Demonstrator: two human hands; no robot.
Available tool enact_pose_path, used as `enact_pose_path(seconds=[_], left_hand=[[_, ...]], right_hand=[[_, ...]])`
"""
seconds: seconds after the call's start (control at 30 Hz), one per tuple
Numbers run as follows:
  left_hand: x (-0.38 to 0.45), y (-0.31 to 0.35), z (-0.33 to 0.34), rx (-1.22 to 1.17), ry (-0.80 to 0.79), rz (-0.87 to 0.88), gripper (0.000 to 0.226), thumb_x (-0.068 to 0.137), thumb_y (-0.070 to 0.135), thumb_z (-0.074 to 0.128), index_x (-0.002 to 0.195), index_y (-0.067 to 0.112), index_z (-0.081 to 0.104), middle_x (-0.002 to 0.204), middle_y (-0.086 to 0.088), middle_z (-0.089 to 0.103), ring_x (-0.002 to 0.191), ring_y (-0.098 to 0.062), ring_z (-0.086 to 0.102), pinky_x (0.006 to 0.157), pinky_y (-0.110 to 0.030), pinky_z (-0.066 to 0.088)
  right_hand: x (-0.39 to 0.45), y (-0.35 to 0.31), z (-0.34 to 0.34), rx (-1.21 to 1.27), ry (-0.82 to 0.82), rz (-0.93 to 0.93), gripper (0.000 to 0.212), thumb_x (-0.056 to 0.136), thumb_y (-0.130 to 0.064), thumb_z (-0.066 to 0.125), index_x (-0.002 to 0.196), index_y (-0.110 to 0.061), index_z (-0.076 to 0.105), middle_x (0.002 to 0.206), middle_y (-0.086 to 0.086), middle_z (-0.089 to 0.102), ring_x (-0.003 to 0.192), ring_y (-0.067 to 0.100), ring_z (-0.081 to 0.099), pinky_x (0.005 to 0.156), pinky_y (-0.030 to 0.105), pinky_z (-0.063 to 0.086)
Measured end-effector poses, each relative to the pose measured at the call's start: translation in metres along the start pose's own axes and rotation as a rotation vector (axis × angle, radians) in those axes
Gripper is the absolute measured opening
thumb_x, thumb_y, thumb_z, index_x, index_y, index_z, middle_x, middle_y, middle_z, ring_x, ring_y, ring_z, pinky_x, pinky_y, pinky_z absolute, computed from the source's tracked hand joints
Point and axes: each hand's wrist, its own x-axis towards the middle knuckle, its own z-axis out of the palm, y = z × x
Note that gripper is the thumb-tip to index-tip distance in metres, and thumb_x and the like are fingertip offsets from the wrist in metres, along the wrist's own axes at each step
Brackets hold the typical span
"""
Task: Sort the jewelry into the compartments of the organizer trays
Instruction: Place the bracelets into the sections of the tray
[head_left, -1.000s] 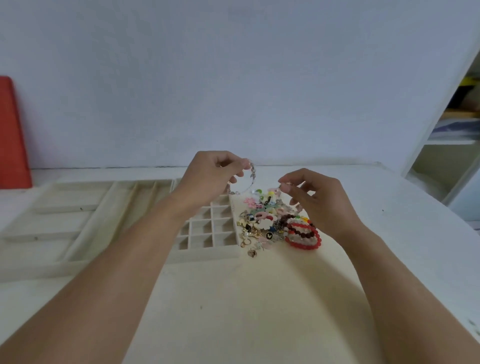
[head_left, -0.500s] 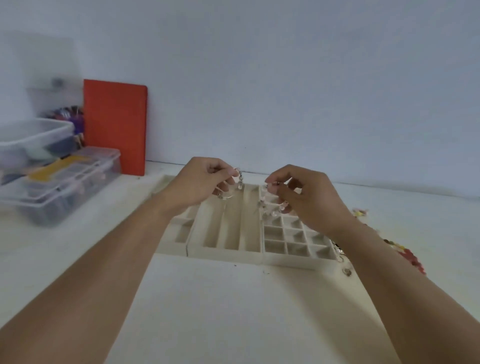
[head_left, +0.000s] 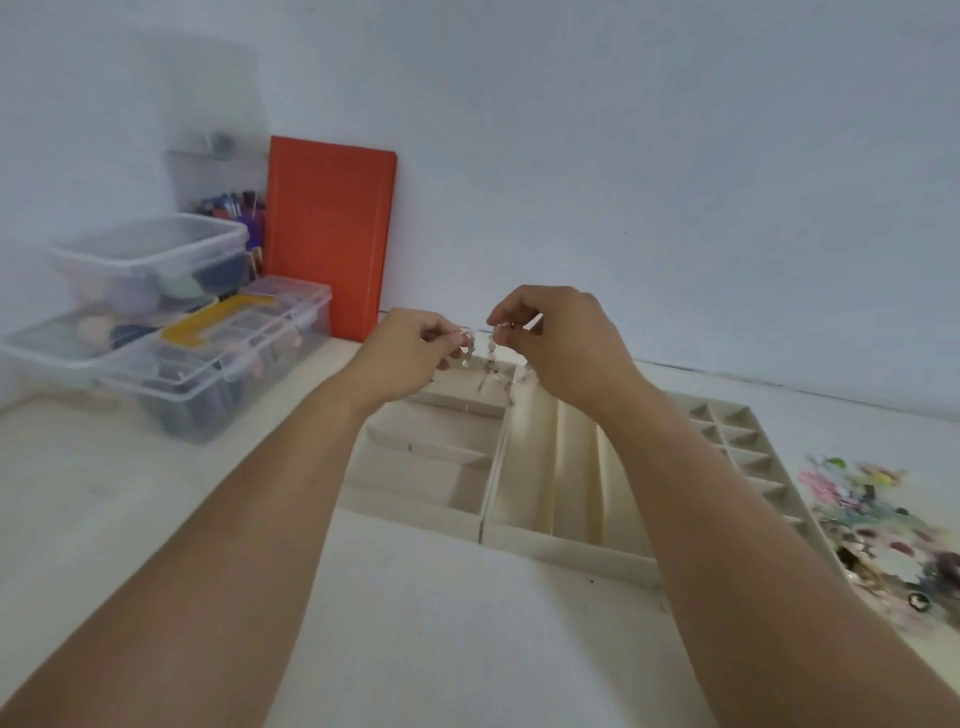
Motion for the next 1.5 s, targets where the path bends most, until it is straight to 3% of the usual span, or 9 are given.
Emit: enact_pose_path(seconds=[0.2, 0.3, 0.6, 0.73, 0.93, 1.1, 1.17, 1.27, 1.5], left_hand=[[0.010, -0.017, 0.000, 0.143, 0.021, 0.010, 0.012, 0.095, 0.017, 0.066, 0.094, 0.012, 0.077, 0.088, -0.003, 0.075, 0.073, -0.012, 0.060, 0.075, -0.033, 0.051], [0.010, -0.022, 0.001, 0.207, 0.044, -0.002, 0.012, 0.095, 0.017, 0.066, 0.095, 0.014, 0.078, 0.089, -0.002, 0.074, 0.071, -0.006, 0.058, 0.069, -0.023, 0.043], [0.009, -0.027, 0.001, 0.307, 0.044, -0.023, 0.015, 0.096, 0.018, 0.066, 0.104, 0.013, 0.077, 0.100, -0.006, 0.074, 0.088, -0.017, 0.063, 0.075, -0.023, 0.041], [0.011, -0.030, -0.002, 0.386, 0.088, -0.021, 0.031, 0.095, 0.021, 0.066, 0.126, 0.021, 0.065, 0.131, -0.002, 0.059, 0.122, -0.020, 0.052, 0.098, -0.028, 0.039], [0.012, -0.031, -0.016, 0.542, 0.049, -0.108, 0.017, 0.087, 0.024, 0.075, 0.079, 0.037, 0.068, 0.138, -0.007, 0.052, 0.131, -0.024, 0.044, 0.102, -0.030, 0.032], [0.014, -0.028, -0.009, 0.623, -0.152, -0.112, 0.024, 0.089, 0.044, 0.063, 0.066, 0.048, 0.066, 0.124, -0.001, 0.064, 0.129, -0.023, 0.047, 0.107, -0.038, 0.041], [0.013, -0.024, -0.004, 0.697, -0.228, -0.124, 0.026, 0.095, 0.043, 0.051, 0.082, 0.050, 0.072, 0.134, 0.005, 0.060, 0.142, -0.026, 0.034, 0.111, -0.039, 0.034], [0.010, -0.020, -0.001, 0.788, -0.307, -0.169, 0.039, 0.103, 0.031, 0.036, 0.120, 0.045, 0.068, 0.162, 0.010, 0.029, 0.154, -0.026, 0.001, 0.121, -0.047, 0.007], [0.007, -0.029, -0.005, 0.815, -0.281, -0.234, 0.047, 0.102, 0.029, 0.026, 0.138, 0.038, 0.055, 0.168, 0.005, -0.011, 0.151, -0.026, -0.023, 0.120, -0.050, -0.011]], right_hand=[[0.009, 0.001, 0.017, -0.064, -0.009, 0.039, 0.007, 0.091, -0.032, 0.069, 0.093, -0.038, 0.071, 0.094, -0.019, 0.070, 0.088, 0.005, 0.063, 0.075, 0.030, 0.047], [0.009, 0.003, 0.015, -0.069, -0.003, 0.053, 0.006, 0.090, -0.032, 0.070, 0.092, -0.038, 0.070, 0.092, -0.020, 0.070, 0.086, 0.004, 0.062, 0.071, 0.027, 0.044], [0.007, 0.001, 0.007, -0.036, 0.018, 0.057, 0.007, 0.090, -0.032, 0.069, 0.092, -0.039, 0.070, 0.092, -0.022, 0.068, 0.082, 0.002, 0.062, 0.067, 0.026, 0.042], [0.006, -0.001, 0.005, -0.021, 0.021, 0.056, 0.007, 0.091, -0.032, 0.068, 0.091, -0.038, 0.070, 0.092, -0.020, 0.068, 0.081, 0.006, 0.064, 0.069, 0.027, 0.045], [0.006, -0.003, 0.002, -0.024, 0.016, 0.056, 0.007, 0.091, -0.032, 0.068, 0.092, -0.038, 0.070, 0.094, -0.019, 0.069, 0.081, 0.007, 0.065, 0.066, 0.028, 0.042], [0.006, -0.004, 0.001, -0.026, 0.017, 0.065, 0.006, 0.091, -0.032, 0.068, 0.091, -0.038, 0.069, 0.093, -0.018, 0.069, 0.083, 0.008, 0.065, 0.071, 0.030, 0.046], [0.007, -0.004, -0.001, -0.026, 0.022, 0.066, 0.007, 0.091, -0.032, 0.068, 0.091, -0.039, 0.069, 0.093, -0.018, 0.069, 0.085, 0.009, 0.064, 0.072, 0.031, 0.047], [0.007, -0.004, -0.002, -0.026, 0.028, 0.067, 0.007, 0.091, -0.031, 0.068, 0.091, -0.039, 0.070, 0.092, -0.019, 0.069, 0.084, 0.008, 0.064, 0.071, 0.031, 0.046], [0.007, -0.003, 0.001, -0.007, 0.038, 0.063, 0.008, 0.091, -0.031, 0.068, 0.089, -0.039, 0.069, 0.092, -0.020, 0.068, 0.079, 0.006, 0.065, 0.065, 0.029, 0.042]])
